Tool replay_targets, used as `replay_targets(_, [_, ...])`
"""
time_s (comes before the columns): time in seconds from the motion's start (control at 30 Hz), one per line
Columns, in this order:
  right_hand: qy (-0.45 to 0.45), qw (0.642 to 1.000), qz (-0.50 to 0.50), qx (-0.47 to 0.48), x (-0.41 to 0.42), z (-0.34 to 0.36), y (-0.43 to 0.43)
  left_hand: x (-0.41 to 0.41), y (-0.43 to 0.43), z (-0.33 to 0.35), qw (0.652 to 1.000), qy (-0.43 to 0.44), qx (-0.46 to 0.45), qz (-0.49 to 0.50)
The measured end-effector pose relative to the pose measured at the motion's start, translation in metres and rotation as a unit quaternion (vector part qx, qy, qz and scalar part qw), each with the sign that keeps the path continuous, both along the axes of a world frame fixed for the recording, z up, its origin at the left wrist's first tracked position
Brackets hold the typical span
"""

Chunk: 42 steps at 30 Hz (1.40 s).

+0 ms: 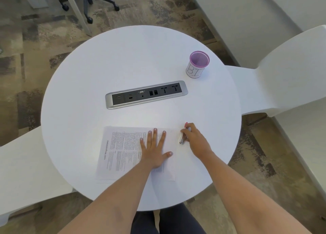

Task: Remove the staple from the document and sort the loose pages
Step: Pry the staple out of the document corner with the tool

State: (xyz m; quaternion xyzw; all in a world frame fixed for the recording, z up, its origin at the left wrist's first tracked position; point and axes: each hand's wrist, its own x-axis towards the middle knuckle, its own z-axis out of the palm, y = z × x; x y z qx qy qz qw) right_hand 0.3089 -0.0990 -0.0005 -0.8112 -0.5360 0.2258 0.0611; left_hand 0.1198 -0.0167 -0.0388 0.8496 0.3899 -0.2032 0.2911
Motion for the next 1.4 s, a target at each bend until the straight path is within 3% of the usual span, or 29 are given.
replay_targets(0.03, [0.007, 1.000, -0.020, 0.009, -0.002, 0.001, -0.002, 0.000, 0.000, 0.001, 1.000, 0.001, -0.002, -0.001])
replay_targets(0.1, [-0.066, 0.996, -0.028, 0.059, -0.004, -0.003, -0.009, -0.001, -0.001, 0.002, 1.000, 0.002, -0.005, -0.006])
replay_targets(0.3, [-0.172, 0.982, -0.040, 0.069, -0.017, -0.011, -0.026, -0.008, -0.010, 0.004, 1.000, 0.003, -0.010, -0.008])
replay_targets(0.43, [-0.096, 0.989, -0.089, 0.067, -0.028, -0.010, -0.029, -0.010, -0.018, 0.004, 1.000, 0.012, -0.021, 0.005])
replay_targets(0.57, [0.113, 0.971, -0.196, 0.079, -0.045, -0.006, -0.031, -0.006, -0.024, 0.005, 0.998, 0.044, -0.040, 0.014])
replay_targets(1.0, [0.114, 0.960, -0.245, 0.071, -0.067, -0.006, -0.035, 0.011, -0.020, 0.010, 0.997, -0.001, -0.068, 0.043])
replay_targets(1.4, [-0.081, 0.987, -0.135, 0.031, -0.062, 0.000, -0.032, 0.004, -0.022, 0.007, 0.998, 0.019, -0.059, -0.009])
